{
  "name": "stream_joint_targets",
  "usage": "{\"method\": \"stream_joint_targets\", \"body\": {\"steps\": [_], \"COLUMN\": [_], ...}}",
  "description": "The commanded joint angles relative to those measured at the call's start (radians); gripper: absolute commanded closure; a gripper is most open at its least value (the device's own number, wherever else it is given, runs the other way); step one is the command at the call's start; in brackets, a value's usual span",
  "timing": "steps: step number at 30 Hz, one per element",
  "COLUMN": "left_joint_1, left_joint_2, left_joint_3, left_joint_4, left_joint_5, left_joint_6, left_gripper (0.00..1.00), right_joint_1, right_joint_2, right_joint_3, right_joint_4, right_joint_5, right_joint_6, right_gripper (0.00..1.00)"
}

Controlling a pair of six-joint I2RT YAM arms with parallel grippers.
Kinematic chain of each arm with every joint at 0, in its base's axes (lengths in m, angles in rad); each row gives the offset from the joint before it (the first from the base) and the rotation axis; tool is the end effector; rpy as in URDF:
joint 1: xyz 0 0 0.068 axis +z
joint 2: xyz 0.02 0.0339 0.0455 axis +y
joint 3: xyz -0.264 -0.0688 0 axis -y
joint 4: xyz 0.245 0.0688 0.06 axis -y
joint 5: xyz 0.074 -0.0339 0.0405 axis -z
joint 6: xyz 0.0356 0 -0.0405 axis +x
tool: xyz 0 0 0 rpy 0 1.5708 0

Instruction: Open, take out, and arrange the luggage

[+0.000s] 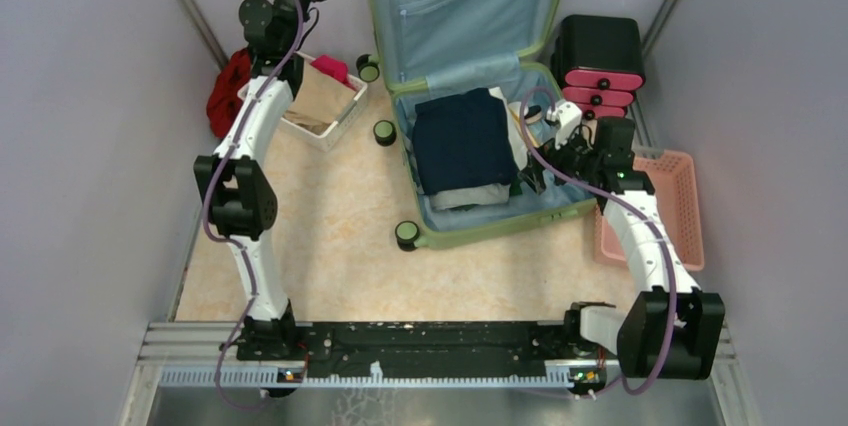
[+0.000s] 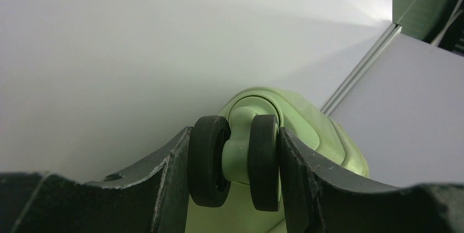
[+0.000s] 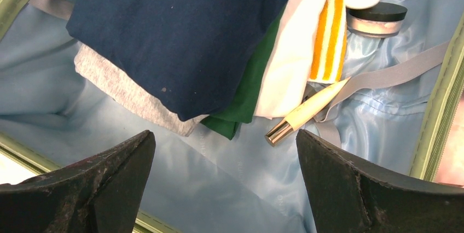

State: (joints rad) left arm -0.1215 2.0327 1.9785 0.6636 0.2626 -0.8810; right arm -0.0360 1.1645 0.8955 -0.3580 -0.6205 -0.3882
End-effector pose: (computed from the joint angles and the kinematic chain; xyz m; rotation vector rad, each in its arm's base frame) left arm 0.4698 -0.0667 0.4585 -0.1362 1.0277 -1.0423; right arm 0.2518 0.0116 0.2883 -0.6957 1.9776 0.4262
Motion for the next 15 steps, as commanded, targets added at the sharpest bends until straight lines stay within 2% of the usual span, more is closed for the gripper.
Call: {"method": "stream_joint_targets", "body": {"steps": [1,8,15], "left_joint_1": [0.065,0.072,0.077], "left_joint_2": [0.039,0.071,0.046], "left_joint_3": [0.055,0.070,0.047], "left_joint_4": [0.062,0.075,0.069], "left_joint_5": [-0.152,-0.144,-0.144], "left_joint_6": [0.029,-0.003,0.020], "left_gripper": [0.96,0.74,0.44], "right_joint_1": [-0.015,-0.026,-0.040], "right_joint_2": [-0.034,-0.040,-0.040], "right_joint_3": [-0.010,-0.019,-0.021], "right_joint_4": [0.060,0.063,0.058], "right_joint_5": [-0.040,-0.049,-0.066], "right_joint_6": [0.012,0.013,0.008], "right_gripper": [0.01,0.01,0.01]}}
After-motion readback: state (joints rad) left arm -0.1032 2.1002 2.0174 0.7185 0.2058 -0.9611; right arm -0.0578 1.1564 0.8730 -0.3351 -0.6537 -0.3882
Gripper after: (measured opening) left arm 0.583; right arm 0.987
